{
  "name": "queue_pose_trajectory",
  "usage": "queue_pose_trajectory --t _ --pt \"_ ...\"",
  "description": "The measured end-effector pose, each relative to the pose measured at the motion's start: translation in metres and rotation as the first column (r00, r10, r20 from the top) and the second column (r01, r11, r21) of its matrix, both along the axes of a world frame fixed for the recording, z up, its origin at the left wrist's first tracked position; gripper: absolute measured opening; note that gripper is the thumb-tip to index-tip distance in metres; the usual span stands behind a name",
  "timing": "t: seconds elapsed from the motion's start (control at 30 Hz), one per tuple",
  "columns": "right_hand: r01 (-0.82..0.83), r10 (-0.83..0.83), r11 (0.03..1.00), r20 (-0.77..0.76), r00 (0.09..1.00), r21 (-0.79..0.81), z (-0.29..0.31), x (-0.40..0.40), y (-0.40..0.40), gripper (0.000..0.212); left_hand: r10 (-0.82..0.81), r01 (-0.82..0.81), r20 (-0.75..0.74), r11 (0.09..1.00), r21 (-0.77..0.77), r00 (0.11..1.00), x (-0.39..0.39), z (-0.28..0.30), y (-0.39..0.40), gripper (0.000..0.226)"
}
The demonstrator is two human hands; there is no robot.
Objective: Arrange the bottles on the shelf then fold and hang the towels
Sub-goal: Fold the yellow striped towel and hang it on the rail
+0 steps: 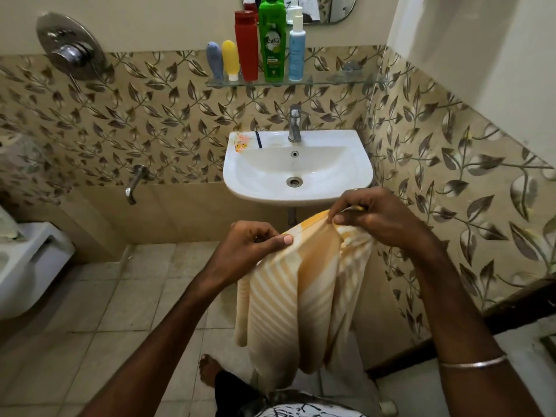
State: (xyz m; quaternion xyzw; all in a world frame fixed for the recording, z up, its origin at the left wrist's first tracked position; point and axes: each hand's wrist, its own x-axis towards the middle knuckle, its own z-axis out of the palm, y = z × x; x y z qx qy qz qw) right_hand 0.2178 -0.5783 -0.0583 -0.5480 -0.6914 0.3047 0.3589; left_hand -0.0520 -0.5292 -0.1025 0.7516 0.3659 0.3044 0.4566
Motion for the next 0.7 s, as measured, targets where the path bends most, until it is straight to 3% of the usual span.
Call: queue_pose_trajectory --t 0.2,0.3,0.47,0.6,0.7 --pt "0.140 -0.141 0.990 0.019 0.990 0.020 -0.005 0.015 0.002 0.015 0.024 -0.024 0.005 0.999 0.029 1.000 -0.005 0.003 0.001 0.019" --pt "0.056 -0.056 0.998 -0.020 0.998 -0.031 -0.007 0.003 -0.002 0.017 0.012 -0.012 0.017 0.999 0.052 1.000 0.000 0.011 -0.001 0.016" --pt "-0.221 0.220 0.973 -0.021 0.975 -0.069 -0.009 -0.038 -0.004 0.012 -0.093 0.091 0.013 0.991 0.101 0.996 0.006 0.020 -0.001 0.008" --pt "-0.211 0.204 0.974 -0.079 0.976 -0.085 -0.012 -0.047 0.001 0.009 -0.083 0.081 0.019 0.993 0.082 0.996 -0.001 0.022 0.000 0.008" --pt "-0.169 0.168 0.985 -0.020 0.986 -0.039 -0.009 -0.044 0.003 0.010 -0.072 0.076 -0.043 0.992 0.102 0.997 -0.005 0.020 -0.002 0.008"
